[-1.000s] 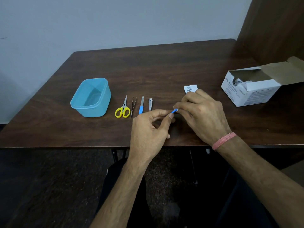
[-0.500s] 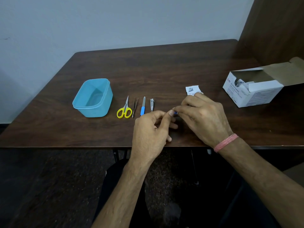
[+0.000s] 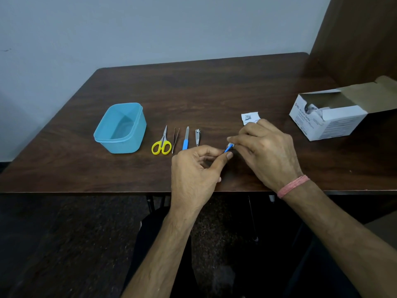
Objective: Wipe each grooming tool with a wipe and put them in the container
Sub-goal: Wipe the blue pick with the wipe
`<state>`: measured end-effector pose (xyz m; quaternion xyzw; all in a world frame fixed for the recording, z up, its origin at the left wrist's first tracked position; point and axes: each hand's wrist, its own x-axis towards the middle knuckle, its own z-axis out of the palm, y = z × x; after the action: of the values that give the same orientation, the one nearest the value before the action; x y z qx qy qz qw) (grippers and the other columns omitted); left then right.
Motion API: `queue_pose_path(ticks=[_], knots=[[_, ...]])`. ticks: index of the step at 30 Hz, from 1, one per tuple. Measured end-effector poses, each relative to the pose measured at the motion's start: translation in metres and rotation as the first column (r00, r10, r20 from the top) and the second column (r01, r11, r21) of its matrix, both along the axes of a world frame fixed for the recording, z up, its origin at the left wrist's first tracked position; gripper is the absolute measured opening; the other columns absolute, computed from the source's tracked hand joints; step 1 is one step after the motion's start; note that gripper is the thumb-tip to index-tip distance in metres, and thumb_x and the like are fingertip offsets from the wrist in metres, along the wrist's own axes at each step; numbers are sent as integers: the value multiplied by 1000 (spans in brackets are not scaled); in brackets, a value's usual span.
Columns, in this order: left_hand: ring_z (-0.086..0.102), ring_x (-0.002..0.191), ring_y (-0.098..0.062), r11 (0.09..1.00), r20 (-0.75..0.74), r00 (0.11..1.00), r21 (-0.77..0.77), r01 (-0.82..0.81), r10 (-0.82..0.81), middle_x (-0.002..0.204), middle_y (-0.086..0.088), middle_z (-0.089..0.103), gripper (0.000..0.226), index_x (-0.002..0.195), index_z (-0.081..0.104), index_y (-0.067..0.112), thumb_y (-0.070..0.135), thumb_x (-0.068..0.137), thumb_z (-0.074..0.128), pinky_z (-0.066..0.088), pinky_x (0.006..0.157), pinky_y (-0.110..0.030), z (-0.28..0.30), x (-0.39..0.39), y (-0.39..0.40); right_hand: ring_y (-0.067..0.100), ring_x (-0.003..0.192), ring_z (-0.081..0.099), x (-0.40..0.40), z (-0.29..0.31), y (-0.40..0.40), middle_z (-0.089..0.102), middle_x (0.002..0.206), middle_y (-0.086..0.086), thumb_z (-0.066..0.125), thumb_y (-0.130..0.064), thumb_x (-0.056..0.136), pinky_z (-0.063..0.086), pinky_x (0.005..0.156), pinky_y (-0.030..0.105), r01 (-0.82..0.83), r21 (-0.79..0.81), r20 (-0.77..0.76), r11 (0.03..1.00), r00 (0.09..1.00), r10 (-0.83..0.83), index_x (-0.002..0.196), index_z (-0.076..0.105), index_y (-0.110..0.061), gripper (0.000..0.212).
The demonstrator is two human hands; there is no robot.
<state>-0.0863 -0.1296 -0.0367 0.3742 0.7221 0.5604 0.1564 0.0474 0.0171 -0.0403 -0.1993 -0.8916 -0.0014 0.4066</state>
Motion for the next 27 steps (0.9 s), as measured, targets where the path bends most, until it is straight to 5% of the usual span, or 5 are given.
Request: queue_pose_path(ticks=[9, 15, 27], knots=[[72, 52, -8, 1000, -11, 1000, -5, -5, 5, 86, 16, 83, 9, 101, 87, 27, 31, 104, 81, 57, 51, -26, 0, -1, 1, 20, 92, 65, -3, 1, -2, 66, 109, -3, 80, -9, 98, 55, 48, 41, -67, -36, 63, 997, 996, 70, 126, 81, -26, 32], [73, 52, -11, 1000, 22, 1000, 11, -21, 21, 95, 13, 84, 12, 106, 86, 25, 25, 109, 74, 56, 46, -28, 2, -2, 1, 15, 97, 62, -4, 5, -3, 61, 119, -2, 58, -9, 101, 54, 52, 36, -101, -78, 83, 992, 991, 107, 140, 74, -23, 45], [68, 49, -11, 998, 71, 996, 29, -50, 48, 90, 13, 84, 13, 98, 85, 26, 28, 108, 76, 52, 46, -26, 3, -2, 2, 20, 97, 80, -3, -2, -4, 82, 112, -6, 75, -18, 105, 63, 66, 43, -88, 9, -61, 996, 994, 88, 116, 85, -20, 15]])
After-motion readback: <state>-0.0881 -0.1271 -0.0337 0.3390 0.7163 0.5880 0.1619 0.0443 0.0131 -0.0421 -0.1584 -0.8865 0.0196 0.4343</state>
